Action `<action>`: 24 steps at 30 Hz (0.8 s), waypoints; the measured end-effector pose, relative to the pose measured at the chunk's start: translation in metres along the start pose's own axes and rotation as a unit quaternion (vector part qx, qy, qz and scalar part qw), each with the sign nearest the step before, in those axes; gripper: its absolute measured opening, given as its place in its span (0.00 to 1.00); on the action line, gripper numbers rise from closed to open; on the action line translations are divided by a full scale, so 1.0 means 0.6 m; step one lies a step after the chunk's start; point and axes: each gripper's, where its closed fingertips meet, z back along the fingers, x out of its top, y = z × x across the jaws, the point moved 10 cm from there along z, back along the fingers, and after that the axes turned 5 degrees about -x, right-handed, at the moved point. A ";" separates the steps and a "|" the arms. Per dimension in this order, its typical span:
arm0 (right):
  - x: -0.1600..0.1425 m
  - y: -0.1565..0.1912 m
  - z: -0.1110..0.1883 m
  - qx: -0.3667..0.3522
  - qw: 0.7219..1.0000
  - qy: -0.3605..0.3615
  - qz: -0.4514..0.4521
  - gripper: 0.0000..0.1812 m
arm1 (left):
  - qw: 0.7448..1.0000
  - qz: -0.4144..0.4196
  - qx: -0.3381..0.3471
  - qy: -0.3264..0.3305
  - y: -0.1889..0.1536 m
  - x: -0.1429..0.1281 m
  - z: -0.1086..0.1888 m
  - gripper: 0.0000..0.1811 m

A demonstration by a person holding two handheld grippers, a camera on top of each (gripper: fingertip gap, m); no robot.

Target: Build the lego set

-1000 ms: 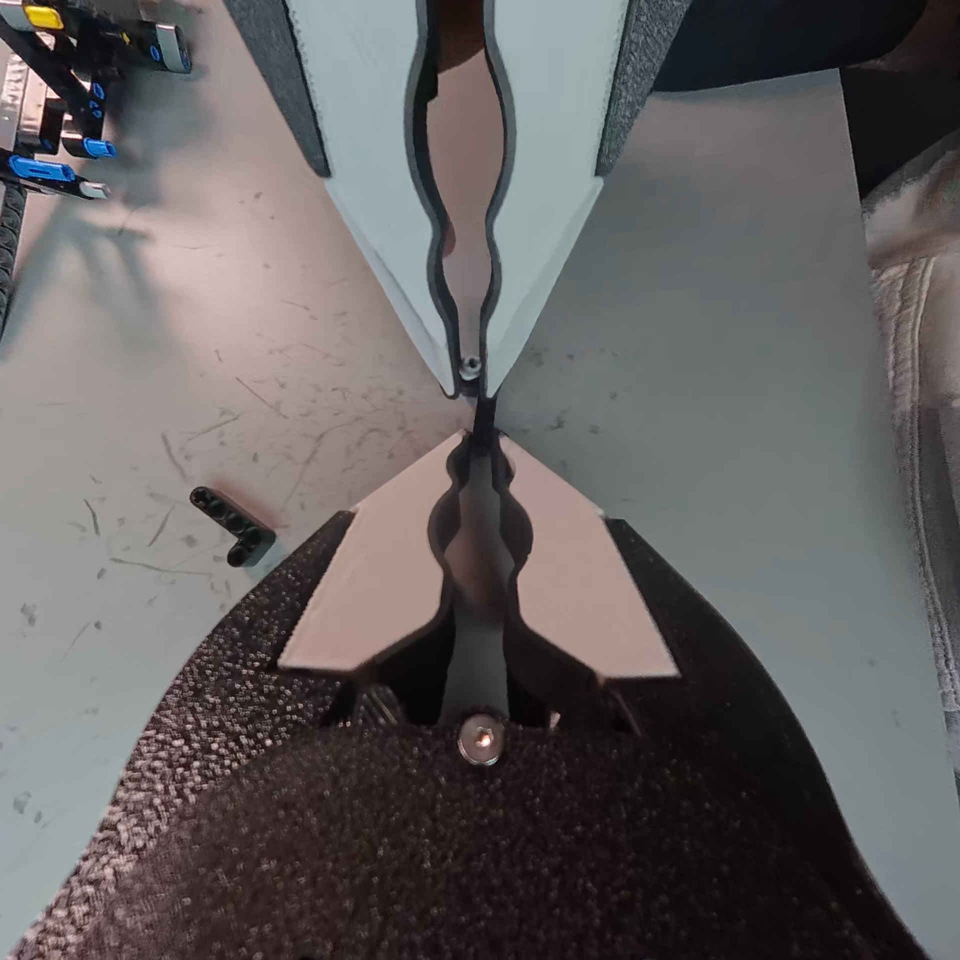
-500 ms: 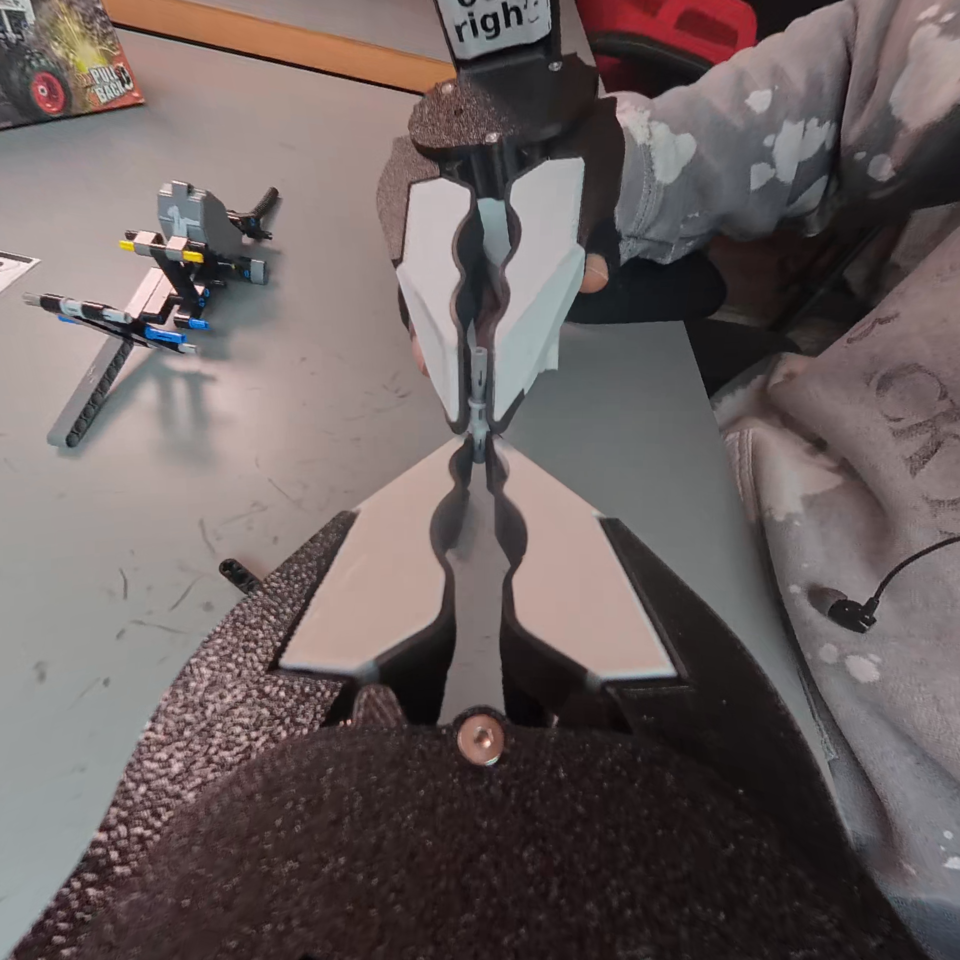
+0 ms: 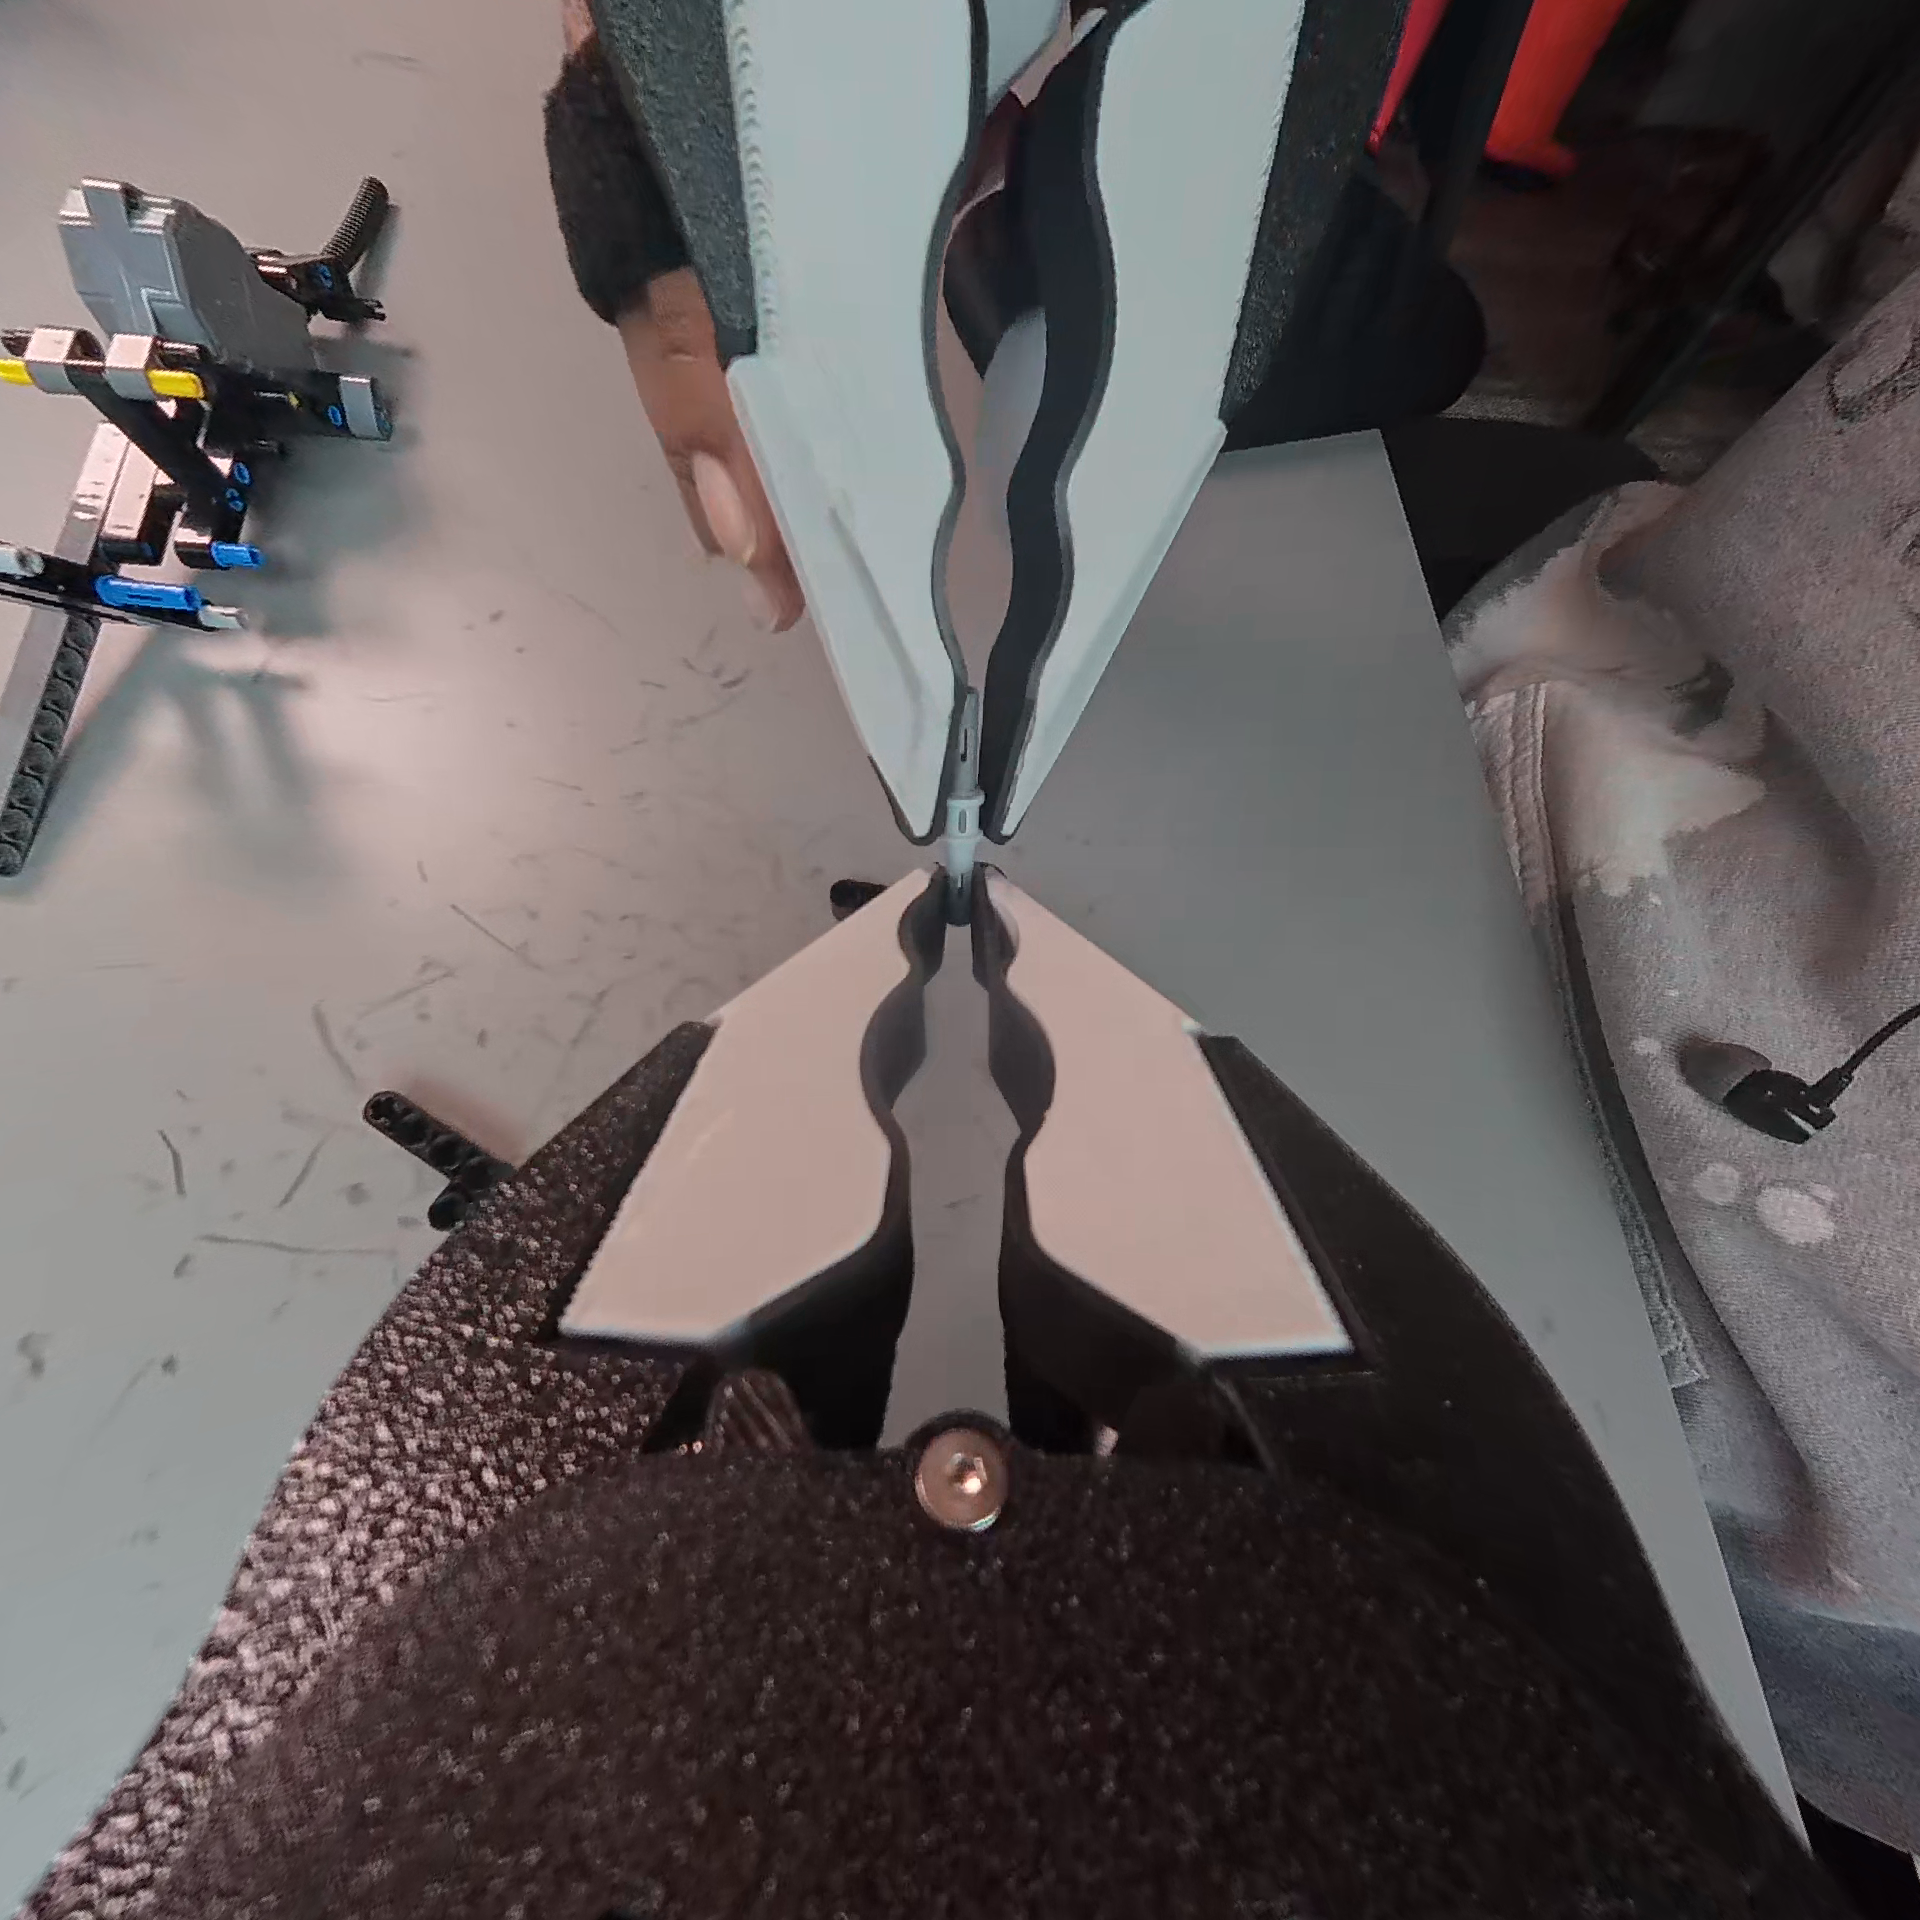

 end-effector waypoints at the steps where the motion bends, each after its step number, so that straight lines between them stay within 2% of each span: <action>1: 0.001 0.000 0.000 -0.001 1.000 0.003 0.005 0.04 | 1.000 0.000 0.001 0.000 0.000 0.000 0.000 0.03; 6: 0.002 -0.008 -0.005 0.004 0.999 0.042 0.002 0.04 | 1.000 0.007 0.018 0.006 0.006 -0.003 -0.001 0.04; 8: -0.005 -0.019 -0.012 0.012 0.996 0.083 -0.005 0.03 | 0.998 0.000 0.050 0.027 0.014 -0.010 0.002 0.11; 10: -0.010 -0.025 -0.022 0.021 0.994 0.109 -0.005 0.03 | 0.998 0.007 0.044 0.045 0.017 -0.018 0.002 0.15; 13: -0.015 -0.025 -0.035 0.033 0.987 0.155 0.030 0.03 | 0.997 0.003 0.047 0.067 0.018 -0.026 -0.006 0.13; 18: -0.010 -0.029 -0.043 0.062 0.975 0.210 0.049 0.03 | 0.995 -0.007 0.051 0.084 0.017 -0.031 -0.020 0.05; 24: 0.003 -0.032 -0.051 0.074 0.965 0.242 0.072 0.03 | 0.995 -0.016 0.051 0.086 0.016 -0.031 -0.023 0.05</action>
